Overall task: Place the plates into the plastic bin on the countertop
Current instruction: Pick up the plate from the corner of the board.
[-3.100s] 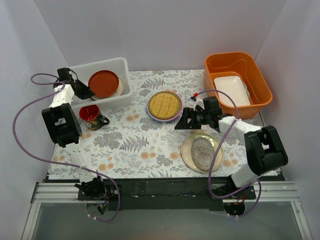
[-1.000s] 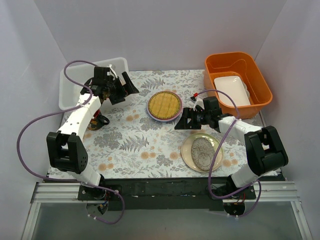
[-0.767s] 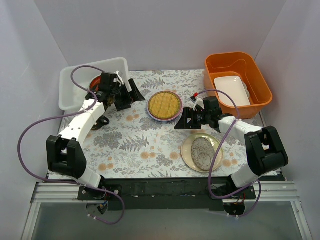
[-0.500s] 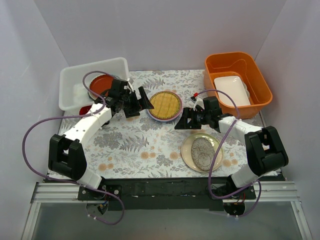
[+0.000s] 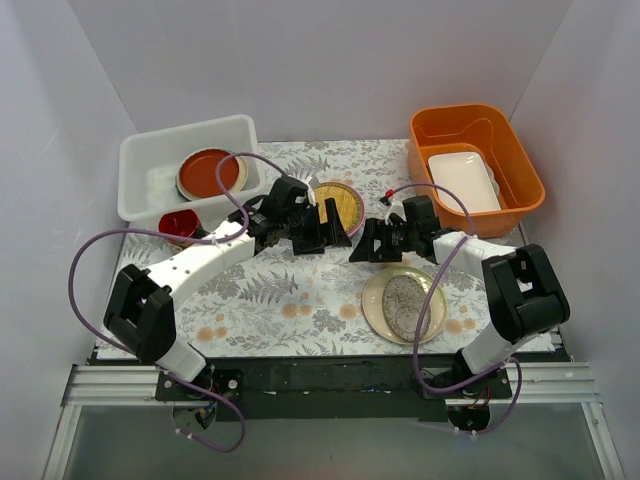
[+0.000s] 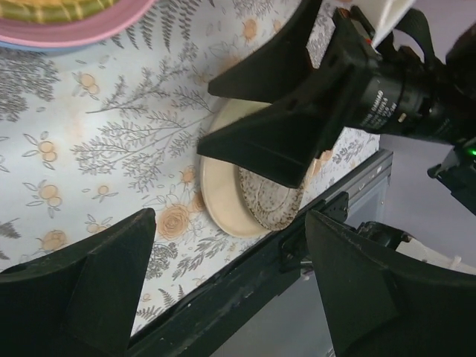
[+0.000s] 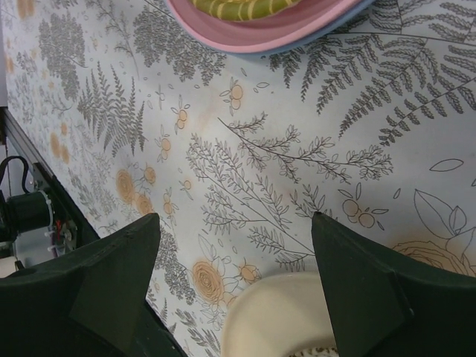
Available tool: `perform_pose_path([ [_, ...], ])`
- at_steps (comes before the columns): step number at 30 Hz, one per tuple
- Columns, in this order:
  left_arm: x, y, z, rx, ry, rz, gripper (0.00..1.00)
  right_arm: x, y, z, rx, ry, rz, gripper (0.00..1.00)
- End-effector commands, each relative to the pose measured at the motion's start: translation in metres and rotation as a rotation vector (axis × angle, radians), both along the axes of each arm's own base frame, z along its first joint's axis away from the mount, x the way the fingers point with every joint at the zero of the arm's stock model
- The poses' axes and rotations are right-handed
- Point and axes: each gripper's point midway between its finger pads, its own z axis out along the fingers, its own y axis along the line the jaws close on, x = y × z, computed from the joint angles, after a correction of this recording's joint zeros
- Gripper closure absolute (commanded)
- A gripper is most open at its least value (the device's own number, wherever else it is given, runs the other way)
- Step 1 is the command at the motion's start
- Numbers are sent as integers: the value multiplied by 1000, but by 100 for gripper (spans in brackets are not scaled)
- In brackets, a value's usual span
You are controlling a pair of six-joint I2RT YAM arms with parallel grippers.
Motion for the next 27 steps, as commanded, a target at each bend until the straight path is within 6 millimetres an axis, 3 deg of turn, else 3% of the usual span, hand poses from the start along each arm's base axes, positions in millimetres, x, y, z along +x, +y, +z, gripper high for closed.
perform_pose_path([
  [1,-12,-22,-7,-5,14,-17,20,9,1,-11,-28,18,-16,11],
  [8,-44,-62,-24,-25,38,-101,23,12,-1,-25,-50,52,-36,12],
  [27,-92,-127,-65,8,73,-225,36,11,-3,-30,-59,61,-41,13],
])
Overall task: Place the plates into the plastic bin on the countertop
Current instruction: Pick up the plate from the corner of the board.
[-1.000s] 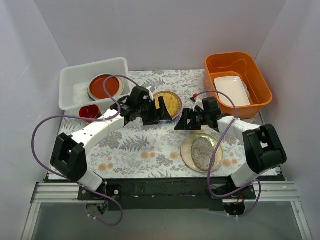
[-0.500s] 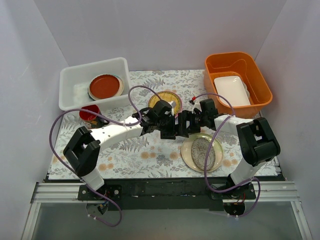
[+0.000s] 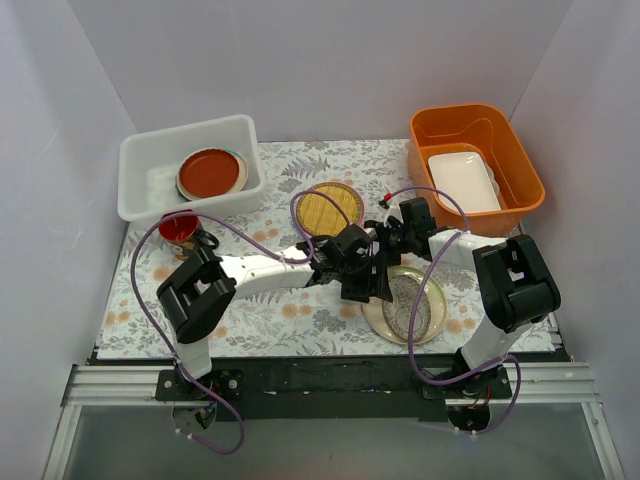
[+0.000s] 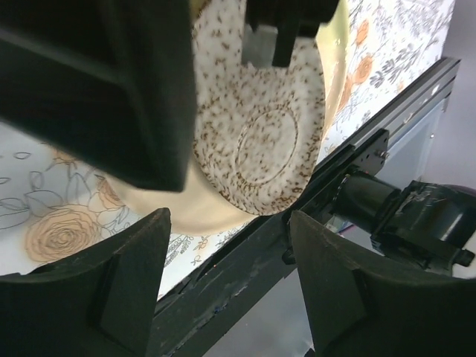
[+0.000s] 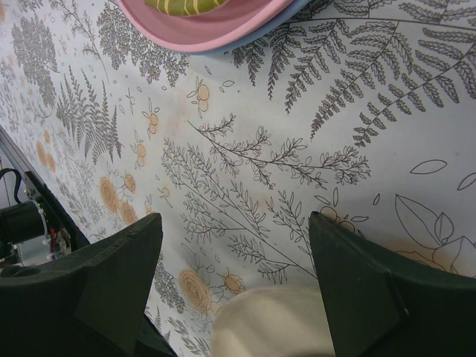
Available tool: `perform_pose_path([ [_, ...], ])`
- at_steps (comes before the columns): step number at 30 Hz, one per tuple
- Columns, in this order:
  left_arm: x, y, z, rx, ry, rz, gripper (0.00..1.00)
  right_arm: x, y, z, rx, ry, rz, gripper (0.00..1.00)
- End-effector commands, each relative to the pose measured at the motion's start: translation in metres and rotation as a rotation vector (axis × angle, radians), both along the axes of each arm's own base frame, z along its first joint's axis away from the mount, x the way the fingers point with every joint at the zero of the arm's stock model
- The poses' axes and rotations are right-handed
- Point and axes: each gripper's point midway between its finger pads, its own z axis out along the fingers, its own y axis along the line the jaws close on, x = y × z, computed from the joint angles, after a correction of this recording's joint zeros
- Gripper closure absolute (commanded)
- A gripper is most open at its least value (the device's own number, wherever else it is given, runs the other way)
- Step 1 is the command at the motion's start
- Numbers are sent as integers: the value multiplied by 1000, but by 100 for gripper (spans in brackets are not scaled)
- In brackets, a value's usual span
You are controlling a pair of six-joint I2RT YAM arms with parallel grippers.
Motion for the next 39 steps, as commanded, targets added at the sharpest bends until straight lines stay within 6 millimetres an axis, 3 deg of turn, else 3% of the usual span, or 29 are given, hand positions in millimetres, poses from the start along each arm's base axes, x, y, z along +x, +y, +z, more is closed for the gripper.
perform_pose_path([
  [1,-2,-23,19,-51,-56,-2,37,8,-2,-3,-25,-17,-14,13],
  [11,-24,-36,-9,-3,-44,-32,42,8,-6,-5,-30,-11,-23,13],
  [30,-48,-38,-60,112,-11,-50,51,9,-11,-8,-40,-6,-29,13],
  [39,-47,-33,-58,175,-62,-27,50,8,-11,-9,-36,-2,-32,13],
])
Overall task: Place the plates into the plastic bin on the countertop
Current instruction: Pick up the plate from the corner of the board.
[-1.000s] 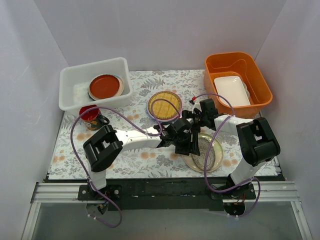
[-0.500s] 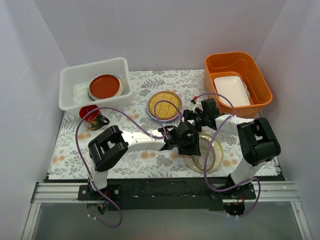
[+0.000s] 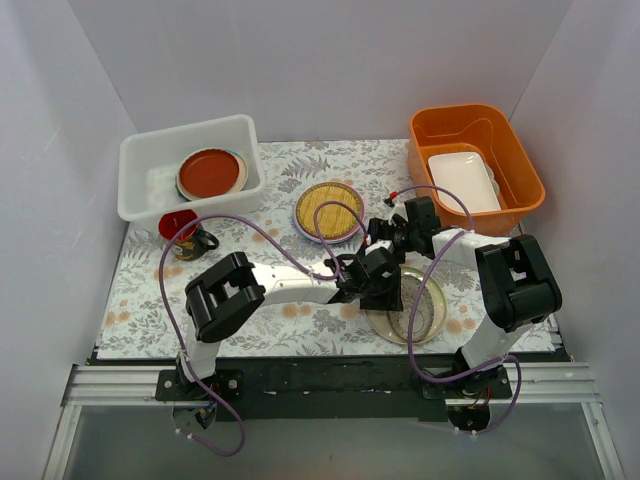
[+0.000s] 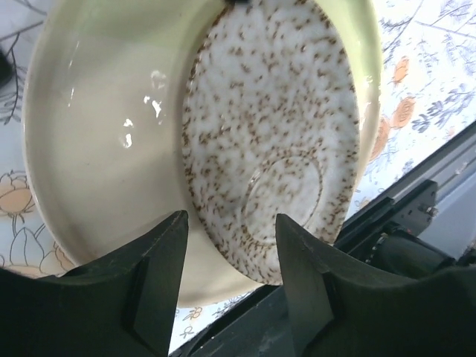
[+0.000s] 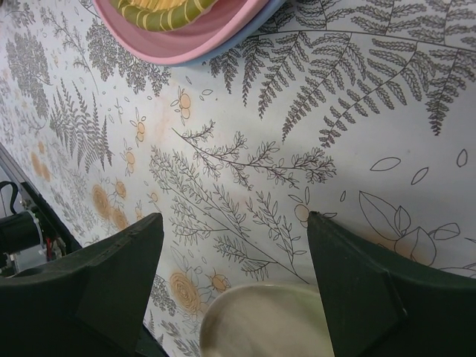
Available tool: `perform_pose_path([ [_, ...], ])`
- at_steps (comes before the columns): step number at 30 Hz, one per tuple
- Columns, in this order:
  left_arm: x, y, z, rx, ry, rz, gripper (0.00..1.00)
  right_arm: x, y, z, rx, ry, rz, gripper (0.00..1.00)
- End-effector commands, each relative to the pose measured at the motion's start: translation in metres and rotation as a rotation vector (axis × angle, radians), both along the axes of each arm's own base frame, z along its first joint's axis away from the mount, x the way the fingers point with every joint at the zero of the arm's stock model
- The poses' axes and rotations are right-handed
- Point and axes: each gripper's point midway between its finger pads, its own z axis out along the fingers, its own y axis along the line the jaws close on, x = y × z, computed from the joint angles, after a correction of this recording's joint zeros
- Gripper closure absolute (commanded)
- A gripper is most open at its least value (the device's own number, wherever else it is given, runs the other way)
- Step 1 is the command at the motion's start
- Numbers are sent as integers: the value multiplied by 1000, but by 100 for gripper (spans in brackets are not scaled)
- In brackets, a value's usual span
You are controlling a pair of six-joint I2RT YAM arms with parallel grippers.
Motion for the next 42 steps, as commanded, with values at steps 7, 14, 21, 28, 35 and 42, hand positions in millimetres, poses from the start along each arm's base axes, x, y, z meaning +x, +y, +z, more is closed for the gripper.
perform_pose_path([
  [7,-50,1,-30,121,78,-96,52,0,1,-8,-19,8,-2,13],
  [14,-65,-6,-52,167,97,-114,68,-1,1,-7,-18,8,1,14],
  [21,-64,6,-50,187,89,-78,97,0,2,-7,-15,5,2,14],
  [28,-57,12,-38,189,50,-46,100,0,2,-6,-12,3,4,14],
  [35,-47,12,-16,170,1,-15,100,0,2,-7,-13,6,4,14],
  [42,-41,17,-3,169,-34,11,100,0,2,-7,-13,8,1,14],
])
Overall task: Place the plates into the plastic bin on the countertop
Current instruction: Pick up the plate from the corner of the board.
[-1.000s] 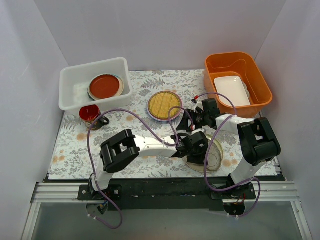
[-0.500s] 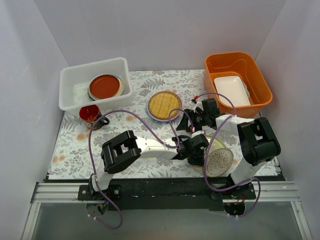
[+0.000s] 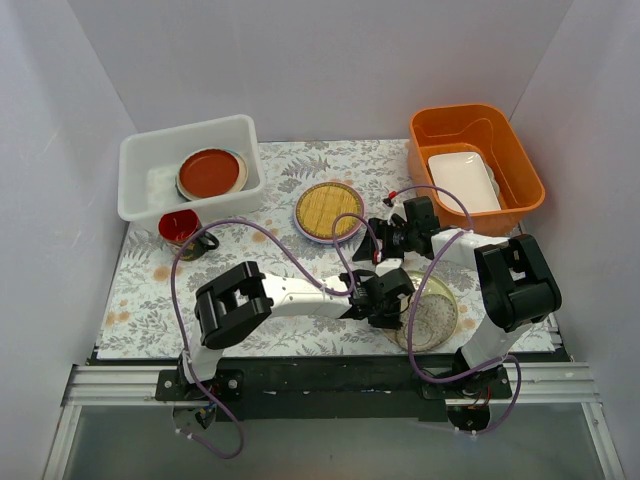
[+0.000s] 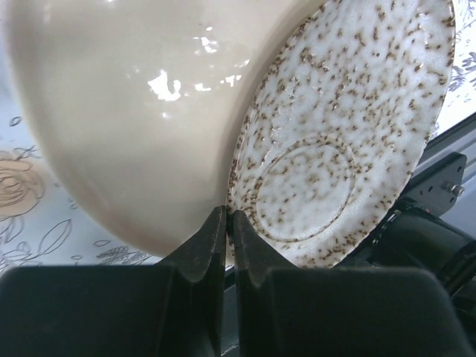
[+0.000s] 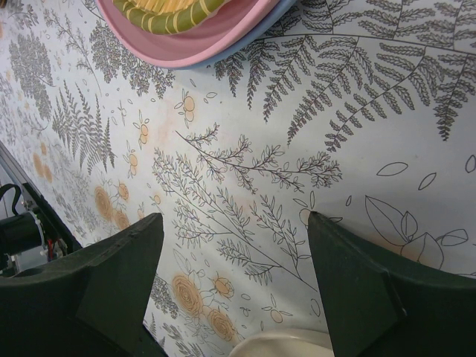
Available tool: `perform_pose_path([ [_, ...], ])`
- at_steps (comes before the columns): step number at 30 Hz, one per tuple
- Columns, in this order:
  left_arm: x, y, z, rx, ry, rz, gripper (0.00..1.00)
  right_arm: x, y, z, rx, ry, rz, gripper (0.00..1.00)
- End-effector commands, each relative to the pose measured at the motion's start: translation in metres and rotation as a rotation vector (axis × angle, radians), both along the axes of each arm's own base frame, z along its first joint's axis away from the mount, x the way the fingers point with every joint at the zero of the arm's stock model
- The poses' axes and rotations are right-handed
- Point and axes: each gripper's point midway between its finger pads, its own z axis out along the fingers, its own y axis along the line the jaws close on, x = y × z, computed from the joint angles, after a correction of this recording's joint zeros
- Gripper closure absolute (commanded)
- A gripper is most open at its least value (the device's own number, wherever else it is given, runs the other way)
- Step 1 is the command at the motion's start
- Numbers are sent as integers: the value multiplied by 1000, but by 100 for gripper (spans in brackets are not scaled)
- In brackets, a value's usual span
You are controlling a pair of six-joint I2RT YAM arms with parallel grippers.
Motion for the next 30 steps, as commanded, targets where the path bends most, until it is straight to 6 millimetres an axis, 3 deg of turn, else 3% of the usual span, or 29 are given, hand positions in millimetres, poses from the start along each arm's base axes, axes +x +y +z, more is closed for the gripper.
perform_pose_path([
  [1,1,27,8,77,-45,14,100,-1,0,-7,-15,10,5,14],
  [16,13,47,39,59,-120,94,100,-1,0,-7,-13,10,2,14],
  [24,23,70,60,39,-160,161,100,-1,0,-6,-10,7,2,14],
  [30,31,90,65,47,-172,201,100,-1,0,-6,-9,7,1,14],
])
